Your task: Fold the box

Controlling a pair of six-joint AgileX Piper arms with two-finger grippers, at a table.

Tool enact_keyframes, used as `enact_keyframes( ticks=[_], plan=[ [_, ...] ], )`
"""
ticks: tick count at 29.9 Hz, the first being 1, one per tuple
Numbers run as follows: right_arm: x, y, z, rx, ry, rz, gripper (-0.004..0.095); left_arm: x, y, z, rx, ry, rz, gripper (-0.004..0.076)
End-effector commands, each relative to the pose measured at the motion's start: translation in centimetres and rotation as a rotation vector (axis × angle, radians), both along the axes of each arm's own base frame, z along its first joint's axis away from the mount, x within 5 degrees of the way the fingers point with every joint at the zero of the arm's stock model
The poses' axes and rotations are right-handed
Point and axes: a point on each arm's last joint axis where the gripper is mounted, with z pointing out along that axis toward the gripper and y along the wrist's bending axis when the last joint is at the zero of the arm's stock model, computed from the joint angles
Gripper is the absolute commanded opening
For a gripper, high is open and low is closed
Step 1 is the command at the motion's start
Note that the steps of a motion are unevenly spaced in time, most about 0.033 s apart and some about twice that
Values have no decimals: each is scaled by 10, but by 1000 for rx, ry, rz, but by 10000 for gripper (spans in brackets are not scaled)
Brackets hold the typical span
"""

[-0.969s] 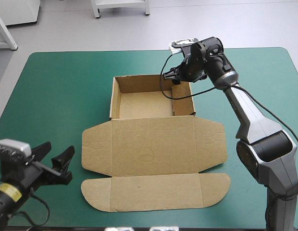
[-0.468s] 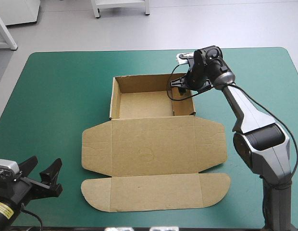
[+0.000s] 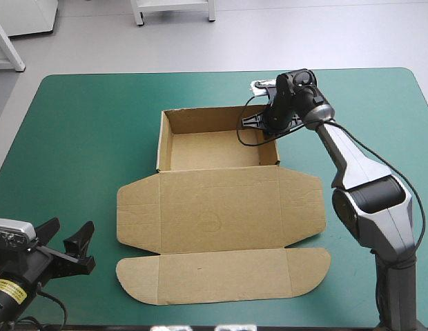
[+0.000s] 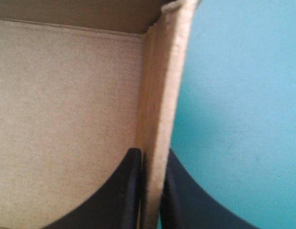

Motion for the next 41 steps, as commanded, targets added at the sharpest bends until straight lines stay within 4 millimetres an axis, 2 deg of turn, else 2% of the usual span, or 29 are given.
enact_keyframes(
  ticks=[1,8,11,14,17,20,24,27,32,41],
  plan=[
    [-10,-6,36,22,-79,16,3,3,-2,14,-29,-82,-14,494],
    [-4,-20,36,-51,-105,-11,1,3,-2,14,-31,-81,-15,494],
    [2,-39,35,-61,-105,-50,1,3,-2,14,-31,-81,-15,494],
    [8,-66,37,-65,-107,-106,1,3,-2,13,-29,-74,-14,494],
    [12,-101,43,-68,-118,-179,1,3,-2,13,-27,-68,-13,494],
    [14,-146,50,-71,-129,-278,1,3,-2,13,-27,-68,-13,494],
    [8,-206,60,-75,-147,-414,1,3,-2,13,-23,-69,-14,494],
    [2,-244,64,-77,-151,-501,1,3,-2,13,-23,-69,-14,494],
    [-11,-299,65,-87,-149,-628,1,3,-2,13,-23,-69,-14,494],
    [-47,-385,65,-93,-142,-835,1,2,-1,8,-7,-22,-7,494]
  ],
)
